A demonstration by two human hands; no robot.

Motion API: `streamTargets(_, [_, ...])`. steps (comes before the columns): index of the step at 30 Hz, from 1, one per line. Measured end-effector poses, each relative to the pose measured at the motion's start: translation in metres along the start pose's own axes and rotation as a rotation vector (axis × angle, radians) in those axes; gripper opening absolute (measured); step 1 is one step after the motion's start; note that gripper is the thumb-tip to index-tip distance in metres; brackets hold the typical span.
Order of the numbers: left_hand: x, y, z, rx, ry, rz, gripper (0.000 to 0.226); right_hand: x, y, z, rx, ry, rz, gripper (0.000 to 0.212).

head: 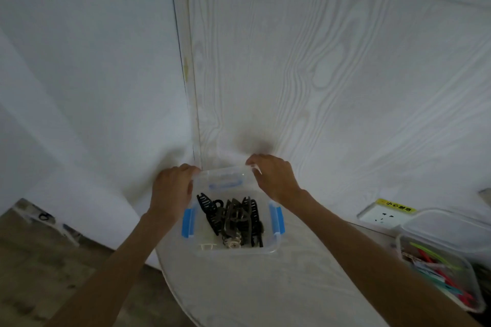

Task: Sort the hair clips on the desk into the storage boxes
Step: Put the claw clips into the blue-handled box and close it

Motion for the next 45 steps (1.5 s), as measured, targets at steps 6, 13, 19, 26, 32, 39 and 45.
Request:
streamTargets(6, [-0.043,-0.020,0.025,0.073,0.026,0.387,0.026,-0.043,-0.039,0.001,-0.253,0.122,0.289,0.020])
streamTargets(13, [0.002,-0.104,0.045,0.326,-0.021,0.094,0.032,-0.006,-0.109,0.043,-0.548,-0.141,-0.024,0.050])
streamTargets(19, [0.019,-0.122,0.048,0.214,-0.049,-0.135,0.058,0.012,-0.123,0.031,-0.335,-0.048,-0.245,0.037])
streamTargets(26, [0.044,-0.081,0.048,-0.135,-0.093,-0.133,0.098,0.045,-0.104,0.010,0.078,-0.096,-0.161,0.061])
streamTargets(32, [0.059,-0.062,0.047,-0.207,-0.067,-0.187,0.095,0.054,-0.078,0.028,0.036,-0.102,-0.319,0.088])
streamTargets(39, [0.069,-0.082,0.042,-0.183,-0.109,-0.166,0.095,0.062,-0.090,0.030,0.025,-0.080,-0.316,0.076])
streamTargets(45, [0.064,-0.072,0.040,-0.165,-0.058,-0.196,0.089,0.064,-0.084,0.027,0.074,-0.092,-0.310,0.078])
Point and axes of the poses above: each hand's wrist, its own y-axis towards the middle knuckle, its own x-axis out of the palm, z = x × y, the point moved 3 cm from there along y, towards the middle knuckle, and after that the axes turned 14 degrees about x, right-handed, at the moved point
